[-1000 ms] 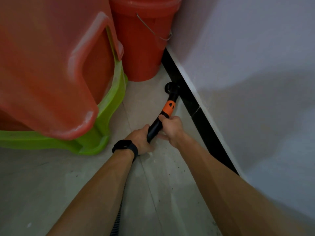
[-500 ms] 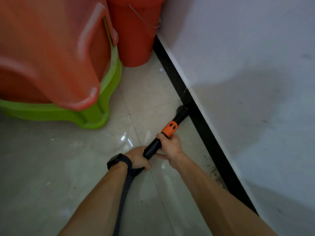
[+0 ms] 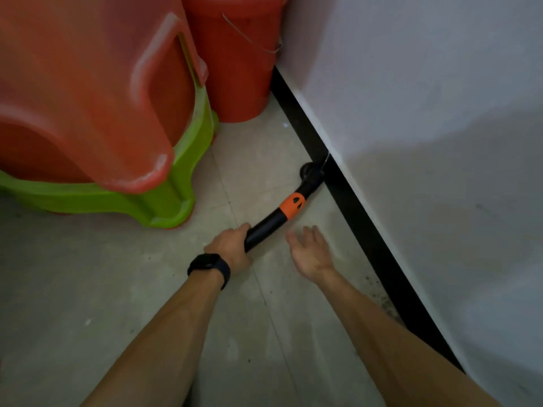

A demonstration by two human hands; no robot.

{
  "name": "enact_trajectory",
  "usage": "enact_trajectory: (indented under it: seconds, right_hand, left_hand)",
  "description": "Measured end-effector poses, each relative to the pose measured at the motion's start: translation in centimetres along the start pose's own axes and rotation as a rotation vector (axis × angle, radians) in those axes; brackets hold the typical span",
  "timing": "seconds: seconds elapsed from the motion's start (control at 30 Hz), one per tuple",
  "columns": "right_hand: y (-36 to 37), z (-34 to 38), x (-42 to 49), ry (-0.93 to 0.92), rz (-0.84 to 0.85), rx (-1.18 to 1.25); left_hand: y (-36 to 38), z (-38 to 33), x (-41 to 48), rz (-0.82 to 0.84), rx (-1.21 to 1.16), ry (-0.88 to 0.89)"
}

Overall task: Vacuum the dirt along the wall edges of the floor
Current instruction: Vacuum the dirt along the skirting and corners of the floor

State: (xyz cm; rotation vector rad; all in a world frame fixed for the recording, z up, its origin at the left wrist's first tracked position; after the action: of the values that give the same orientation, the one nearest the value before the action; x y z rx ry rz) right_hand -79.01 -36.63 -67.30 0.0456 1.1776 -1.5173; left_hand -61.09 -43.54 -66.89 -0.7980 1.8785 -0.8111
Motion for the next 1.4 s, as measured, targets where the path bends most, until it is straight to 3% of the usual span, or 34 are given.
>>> enact_trajectory:
  seconds: [0.07,0.13,0.33,0.57,1.03,1.23,1.4]
  right_hand:
    - [0.1,-2.3,1.1,-0.008,0.136,-0.371]
    - [0.2,-3.5,1.7,-0.05,0.205,-0.555]
    - [-0.3,-4.1,4.0,-0.102,0.188,-0.659]
    - [0.2,-4.9,5.0,-0.112,0.183,-0.628]
    - [0.1,-5.0,5.2,-0.111,0.201,-0.612]
    - [0.0,-5.1,5.2,-0.105,0.204,-0.607]
    - [0.0,-5.1,5.4,-0.113,0.187,-0.603]
  left_hand:
    - [-1.2,0.8,2.0,-0.041,0.048,0.001]
    - [-2.1,1.5,3.8,-0.067,0.06,0.004]
    - [-3.5,2.7,7.2,-0.154,0.098,0.0]
    - [-4.9,2.7,10.6,-0.185,0.027,-0.035]
    - [-8.1,1.6,13.5,-0.062,-0.302,-0.112]
    - [-10.3,1.8,13.7,-0.016,-0.633,-0.231]
    - [-9.8,0.8,13.1,0.084,-0.591,-0.246]
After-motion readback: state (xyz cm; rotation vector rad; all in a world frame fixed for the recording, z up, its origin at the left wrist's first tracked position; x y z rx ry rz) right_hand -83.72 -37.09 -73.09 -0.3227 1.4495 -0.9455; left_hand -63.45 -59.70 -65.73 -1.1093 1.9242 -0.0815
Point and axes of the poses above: each hand's wrist, its own x-axis towards the middle knuckle, its own y-axis out of the palm, z = x × y, the point moved 1 cm from there along x, towards the middle knuckle, and after that the axes turned 3 degrees about -y, right-handed, at the moved point
